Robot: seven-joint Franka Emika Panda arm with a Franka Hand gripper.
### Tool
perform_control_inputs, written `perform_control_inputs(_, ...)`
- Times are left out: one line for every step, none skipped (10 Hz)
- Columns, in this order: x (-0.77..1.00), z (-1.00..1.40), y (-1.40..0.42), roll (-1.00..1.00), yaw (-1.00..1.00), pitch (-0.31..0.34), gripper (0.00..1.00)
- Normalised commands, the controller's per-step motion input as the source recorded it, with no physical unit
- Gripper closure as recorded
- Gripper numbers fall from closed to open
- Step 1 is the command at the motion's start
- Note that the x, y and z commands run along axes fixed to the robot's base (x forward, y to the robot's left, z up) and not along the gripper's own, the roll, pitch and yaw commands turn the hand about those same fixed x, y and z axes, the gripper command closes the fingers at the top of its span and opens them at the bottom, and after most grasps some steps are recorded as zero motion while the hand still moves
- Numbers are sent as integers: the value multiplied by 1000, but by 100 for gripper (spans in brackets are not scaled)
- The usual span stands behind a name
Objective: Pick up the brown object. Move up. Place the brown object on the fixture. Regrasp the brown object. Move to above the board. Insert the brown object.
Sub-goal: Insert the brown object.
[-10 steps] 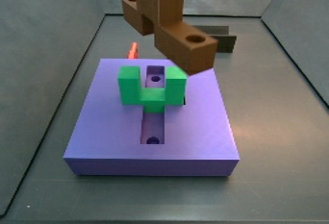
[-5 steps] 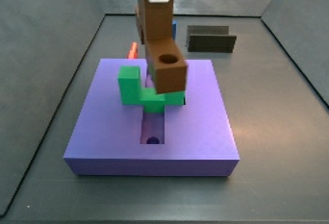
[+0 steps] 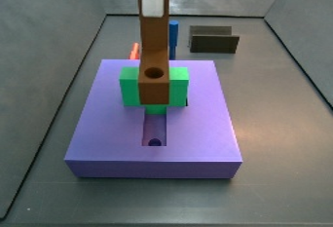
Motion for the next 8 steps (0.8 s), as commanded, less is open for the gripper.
perform_control_inputs(43,-209,0,166,-294,0,100)
perform_control_inputs(0,-249,0,17,-203,-29,100)
perform_control_inputs(0,-231,0,-37,-63,-87,100)
perform_control_inputs(0,-283,0,-31,-20,-79,100)
perform_control_inputs(0,-280,0,-41,-20,-67,100)
perform_control_inputs(0,-286,0,-50,-3,-63,100)
perform_control_inputs(6,-286,0,-74,0,-70,100)
perform_control_inputs(0,-277,0,-74,0,-69,100)
